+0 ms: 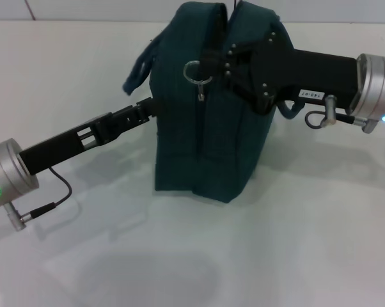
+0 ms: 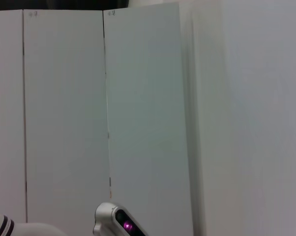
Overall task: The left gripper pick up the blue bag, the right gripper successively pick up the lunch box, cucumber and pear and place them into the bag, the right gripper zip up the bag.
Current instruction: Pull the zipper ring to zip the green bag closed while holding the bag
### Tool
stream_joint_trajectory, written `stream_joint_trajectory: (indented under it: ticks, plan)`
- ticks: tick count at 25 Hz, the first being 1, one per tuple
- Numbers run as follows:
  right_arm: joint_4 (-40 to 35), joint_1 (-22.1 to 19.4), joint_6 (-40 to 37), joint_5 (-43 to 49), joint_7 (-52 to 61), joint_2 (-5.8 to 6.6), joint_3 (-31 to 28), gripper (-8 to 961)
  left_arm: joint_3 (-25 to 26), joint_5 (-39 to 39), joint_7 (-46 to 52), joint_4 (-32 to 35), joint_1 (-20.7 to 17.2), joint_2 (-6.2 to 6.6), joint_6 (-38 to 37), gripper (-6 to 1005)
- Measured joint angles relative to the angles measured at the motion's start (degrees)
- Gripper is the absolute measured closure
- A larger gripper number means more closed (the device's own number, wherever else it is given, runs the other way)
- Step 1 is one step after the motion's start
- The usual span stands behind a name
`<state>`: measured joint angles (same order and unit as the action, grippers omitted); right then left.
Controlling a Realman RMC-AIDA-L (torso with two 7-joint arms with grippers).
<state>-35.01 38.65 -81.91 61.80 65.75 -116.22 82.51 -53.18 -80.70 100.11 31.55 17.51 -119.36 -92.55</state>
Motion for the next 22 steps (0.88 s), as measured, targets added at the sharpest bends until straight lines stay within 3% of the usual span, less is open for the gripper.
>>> stream_joint_trajectory:
  ticks: [22]
  plan:
    - [1.62,0.09,0.26,-1.34,-0.19,0.04,0.90,948,0.39,-0.66,-5.35,-2.00,3.12,-0.16,1.50,172]
